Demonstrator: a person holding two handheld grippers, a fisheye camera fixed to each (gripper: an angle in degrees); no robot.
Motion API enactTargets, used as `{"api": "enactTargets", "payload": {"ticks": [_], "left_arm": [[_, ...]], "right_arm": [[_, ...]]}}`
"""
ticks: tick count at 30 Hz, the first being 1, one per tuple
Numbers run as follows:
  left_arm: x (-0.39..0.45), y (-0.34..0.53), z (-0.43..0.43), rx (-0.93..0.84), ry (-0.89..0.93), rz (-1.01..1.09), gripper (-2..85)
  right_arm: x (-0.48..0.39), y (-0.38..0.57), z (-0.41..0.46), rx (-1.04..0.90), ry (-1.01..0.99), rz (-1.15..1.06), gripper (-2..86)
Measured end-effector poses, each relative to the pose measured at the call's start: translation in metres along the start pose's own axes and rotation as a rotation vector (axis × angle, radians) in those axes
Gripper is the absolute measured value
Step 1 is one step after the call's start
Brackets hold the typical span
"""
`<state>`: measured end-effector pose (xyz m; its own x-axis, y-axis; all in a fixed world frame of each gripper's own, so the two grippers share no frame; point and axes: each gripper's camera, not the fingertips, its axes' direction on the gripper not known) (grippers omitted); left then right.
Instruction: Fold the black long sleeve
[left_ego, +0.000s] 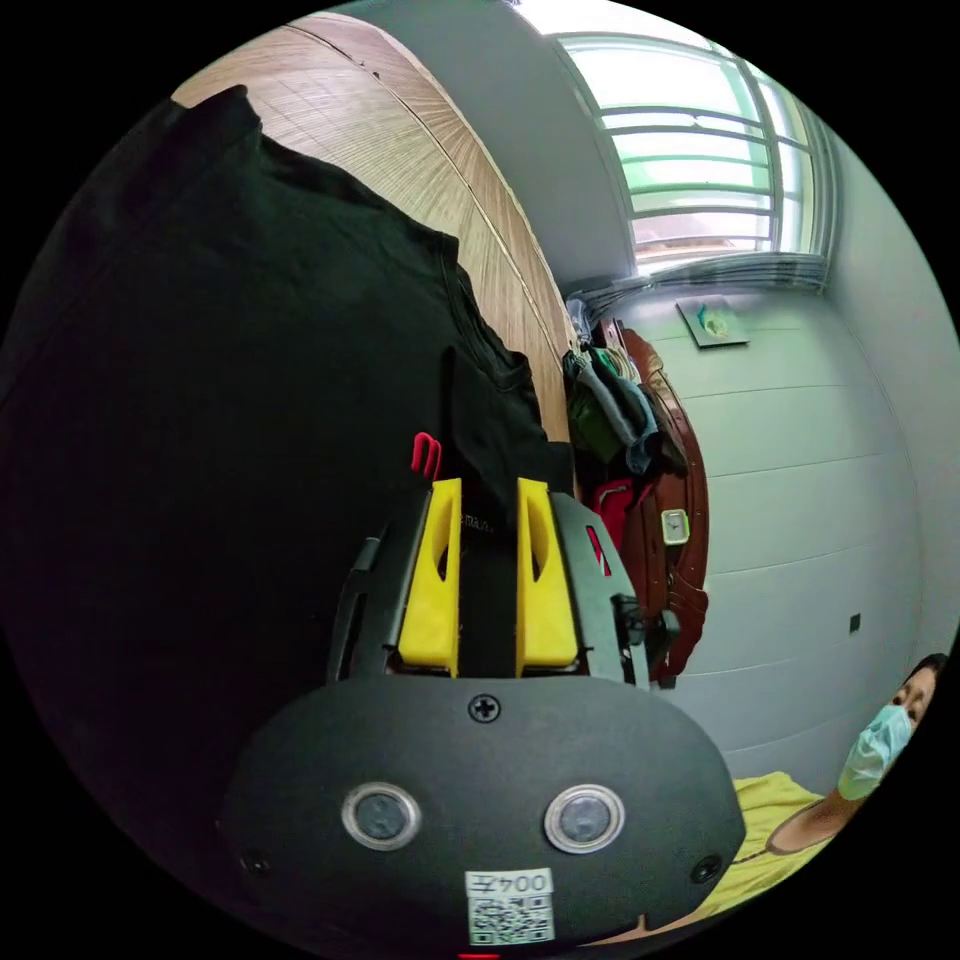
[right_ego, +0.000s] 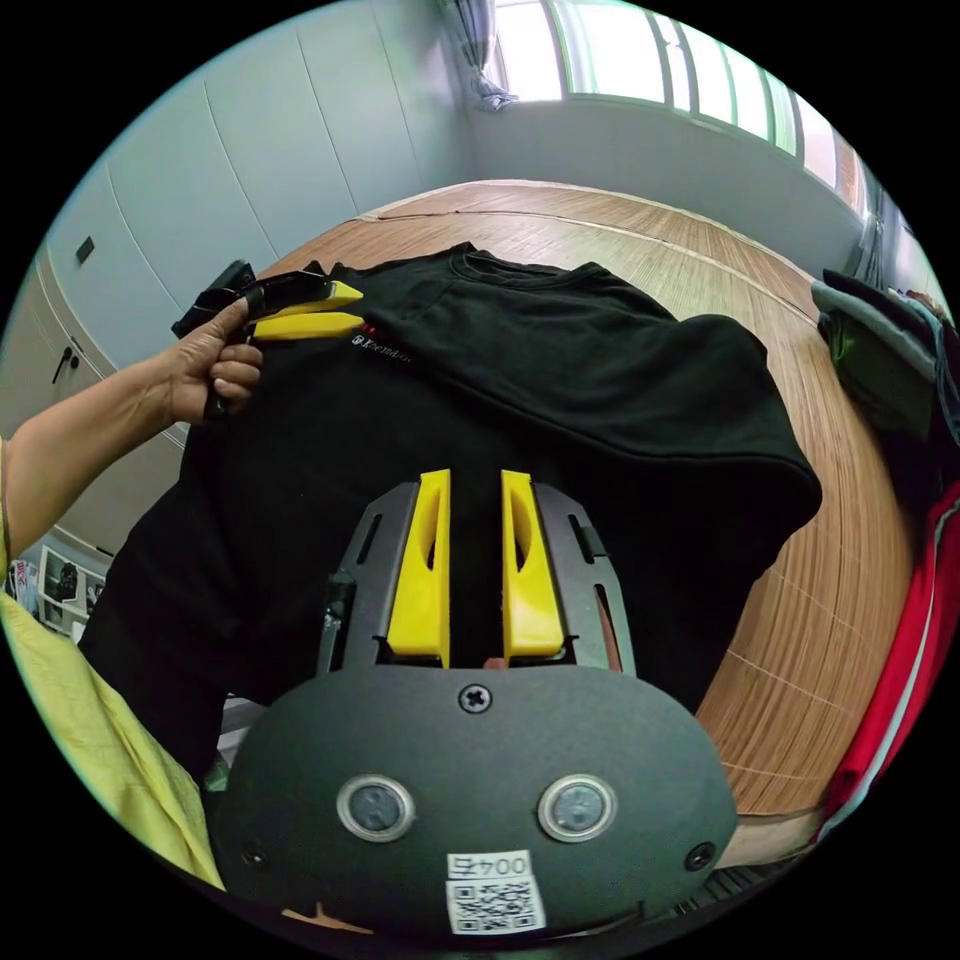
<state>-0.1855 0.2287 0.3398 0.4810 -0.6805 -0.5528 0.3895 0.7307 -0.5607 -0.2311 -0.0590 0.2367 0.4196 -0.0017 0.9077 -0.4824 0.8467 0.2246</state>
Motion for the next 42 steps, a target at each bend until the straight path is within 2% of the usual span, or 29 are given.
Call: {"api": "enactTargets", "payload": {"ticks": [6, 9, 12, 14, 18, 21, 23, 26, 29, 42], "left_arm": [[-0.007, -0.001, 0.016, -0.004, 0.028, -0.043, 9.0], [0.004, 0.000, 0.017, 0.018, 0.004, 0.001, 6.0], [0.055, 0.004, 0.004, 0.089, -0.083, 0.182, 4.2], [0.109, 0.011, -0.009, 0.118, -0.169, 0.383, 3.7], [0.145, 0.041, -0.041, 0.203, -0.270, 0.513, 3.3], [0.121, 0.078, -0.062, 0.268, -0.332, 0.463, 3.2], [0.080, 0.097, -0.065, 0.260, -0.363, 0.350, 3.1], [0.018, 0.104, -0.060, 0.205, -0.325, 0.169, 3.1], [-0.020, 0.108, -0.061, 0.201, -0.264, 0.083, 3.2], [-0.065, 0.120, -0.076, 0.215, -0.112, 0.031, 3.1]], "right_arm": [[-0.006, 0.012, 0.004, 0.001, -0.013, 0.006, 8.2], [-0.010, 0.018, 0.005, 0.001, -0.008, 0.004, 8.2], [-0.012, 0.024, 0.004, 0.003, -0.008, 0.004, 8.2], [-0.014, 0.028, 0.003, 0.004, -0.008, 0.004, 8.3], [-0.015, 0.033, 0.000, 0.004, -0.009, 0.004, 8.3], [-0.015, 0.037, -0.004, 0.005, -0.010, 0.004, 8.2], [-0.014, 0.040, -0.007, 0.004, -0.012, 0.005, 8.2], [-0.012, 0.043, -0.012, 0.003, -0.019, 0.008, 8.1], [-0.010, 0.046, -0.018, 0.002, -0.016, 0.007, 8.1], [0.004, 0.055, -0.053, 0.000, 0.019, -0.008, 8.3]]}}
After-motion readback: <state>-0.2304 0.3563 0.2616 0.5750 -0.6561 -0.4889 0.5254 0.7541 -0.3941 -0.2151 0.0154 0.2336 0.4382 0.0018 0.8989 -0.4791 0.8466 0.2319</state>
